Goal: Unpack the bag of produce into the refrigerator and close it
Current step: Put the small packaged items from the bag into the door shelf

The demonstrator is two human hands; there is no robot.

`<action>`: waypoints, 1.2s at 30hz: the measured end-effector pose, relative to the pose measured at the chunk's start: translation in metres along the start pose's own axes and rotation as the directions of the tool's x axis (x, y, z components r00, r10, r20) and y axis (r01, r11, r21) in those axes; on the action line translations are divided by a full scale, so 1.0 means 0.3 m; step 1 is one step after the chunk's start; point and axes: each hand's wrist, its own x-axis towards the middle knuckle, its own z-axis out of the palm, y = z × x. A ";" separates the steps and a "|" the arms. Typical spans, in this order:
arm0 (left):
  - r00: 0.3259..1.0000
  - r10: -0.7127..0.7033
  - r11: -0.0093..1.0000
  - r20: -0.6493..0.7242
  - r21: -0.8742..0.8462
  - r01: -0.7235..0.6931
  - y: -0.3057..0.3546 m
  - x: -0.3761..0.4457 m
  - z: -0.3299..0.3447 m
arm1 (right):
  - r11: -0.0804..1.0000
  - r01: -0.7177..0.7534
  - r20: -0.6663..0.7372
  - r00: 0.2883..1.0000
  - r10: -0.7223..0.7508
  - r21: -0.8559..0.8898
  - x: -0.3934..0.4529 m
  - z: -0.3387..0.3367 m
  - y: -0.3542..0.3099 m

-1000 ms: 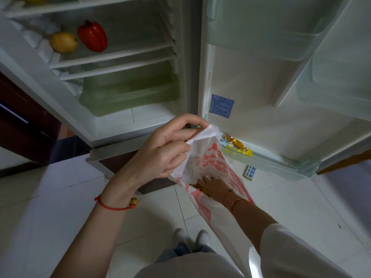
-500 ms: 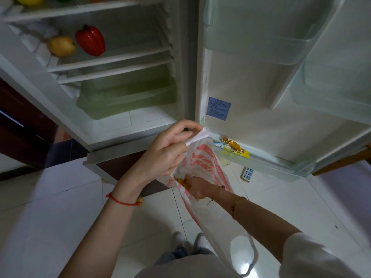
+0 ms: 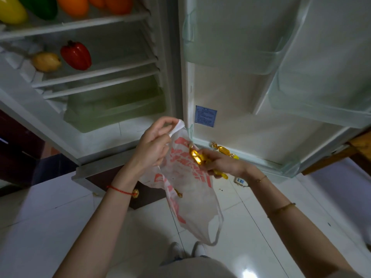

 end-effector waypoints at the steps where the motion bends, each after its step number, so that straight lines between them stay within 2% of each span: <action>1: 1.000 -0.001 1.000 -0.009 0.006 0.001 0.002 0.008 0.005 | 1.000 0.017 -0.057 0.998 -0.016 0.018 -0.008 -0.032 -0.006; 3: 1.000 -0.005 1.000 -0.011 0.007 0.005 0.005 0.021 0.015 | 0.999 0.024 -0.217 0.976 -0.032 -0.040 0.004 -0.093 -0.001; 5: 1.000 -0.009 1.000 -0.006 0.005 0.009 0.009 0.033 0.026 | 0.961 -0.037 -0.401 0.913 -0.079 -0.273 0.047 -0.146 0.024; 7: 1.000 -0.018 1.000 -0.005 0.012 0.018 0.018 0.042 0.039 | 0.859 -0.139 -0.483 0.865 -0.137 -0.493 0.101 -0.187 0.054; 12: 0.998 -0.056 0.997 0.011 -0.042 0.057 0.052 0.052 0.073 | 0.726 -0.283 -0.471 0.880 -0.064 -0.627 0.222 -0.235 0.134; 19: 0.998 -0.060 0.997 0.022 -0.043 0.061 0.011 0.085 0.074 | 0.655 -0.310 -0.411 0.912 -0.001 -0.689 0.320 -0.238 0.238; 22: 0.998 -0.061 0.998 0.033 -0.024 0.061 0.003 0.093 0.067 | 0.655 -0.312 -0.429 0.903 -0.021 -0.688 0.336 -0.237 0.256; 25: 0.997 -0.054 0.998 0.050 -0.031 0.056 0.001 0.091 0.065 | 0.599 -0.327 -0.455 0.888 -0.070 -0.731 0.321 -0.247 0.253; 28: 0.997 -0.042 0.998 0.066 -0.033 0.044 0.000 0.086 0.065 | 0.611 -0.332 -0.539 0.821 -0.188 -0.719 0.277 -0.246 0.211; 30: 0.997 -0.034 0.999 0.072 -0.038 0.037 0.000 0.080 0.064 | 0.702 -0.242 -0.600 0.734 -0.319 -0.670 0.232 -0.226 0.162; 32: 0.997 -0.029 0.999 0.074 -0.032 0.032 0.002 0.070 0.062 | 0.791 -0.018 -0.599 0.663 -0.449 -0.612 0.167 -0.183 0.104; 34: 0.997 -0.026 0.999 0.076 -0.021 0.027 0.004 0.060 0.059 | 0.771 0.248 -0.510 0.626 -0.589 -0.586 0.093 -0.122 0.053; 36: 0.996 -0.026 0.999 0.079 -0.019 0.028 0.006 0.049 0.056 | 0.709 0.404 -0.383 0.632 -0.673 -0.578 0.040 -0.045 0.033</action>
